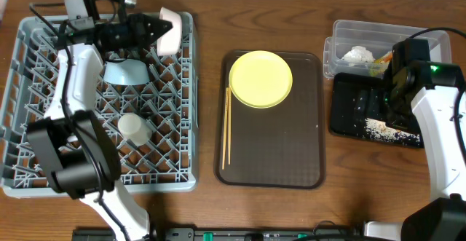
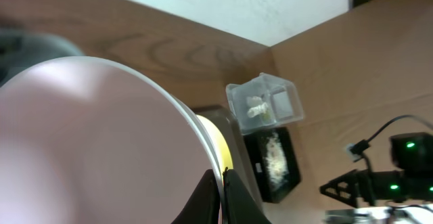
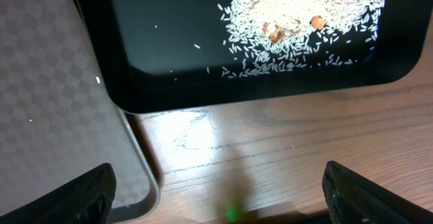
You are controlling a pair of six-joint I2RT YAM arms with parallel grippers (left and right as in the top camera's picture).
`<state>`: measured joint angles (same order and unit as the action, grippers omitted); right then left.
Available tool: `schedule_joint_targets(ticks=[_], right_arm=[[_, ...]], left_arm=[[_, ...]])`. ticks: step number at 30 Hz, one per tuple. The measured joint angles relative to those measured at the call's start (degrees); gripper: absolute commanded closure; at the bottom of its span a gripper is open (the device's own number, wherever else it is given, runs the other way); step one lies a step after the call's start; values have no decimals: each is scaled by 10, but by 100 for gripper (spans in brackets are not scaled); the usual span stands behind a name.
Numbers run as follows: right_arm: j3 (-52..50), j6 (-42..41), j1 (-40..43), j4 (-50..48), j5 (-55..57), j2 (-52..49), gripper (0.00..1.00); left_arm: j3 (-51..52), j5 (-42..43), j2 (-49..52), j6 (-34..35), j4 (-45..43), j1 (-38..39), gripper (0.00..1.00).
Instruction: Sort waste into correct bins and load items into the dishwasher
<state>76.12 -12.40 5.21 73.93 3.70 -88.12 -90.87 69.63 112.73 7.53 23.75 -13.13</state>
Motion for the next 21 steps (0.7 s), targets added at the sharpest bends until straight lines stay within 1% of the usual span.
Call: schedule_joint_targets(ticks=[5,11,19,20,21], right_arm=[[0,0,0,2,0,0,5],[0,0,0,4,0,0,5],[0,0,0,4,0,0,5],[0,0,0,4,0,0,5],[0,0,0,4,0,0,5]], left_arm=[[0,51,39,4,-3,-23,94],[0,69,44,6,-2,-44,93],[0,69,49,13,1,-79,85],[0,70,49,15,2,-83,83],[0,69,49,14,3,-86,79]])
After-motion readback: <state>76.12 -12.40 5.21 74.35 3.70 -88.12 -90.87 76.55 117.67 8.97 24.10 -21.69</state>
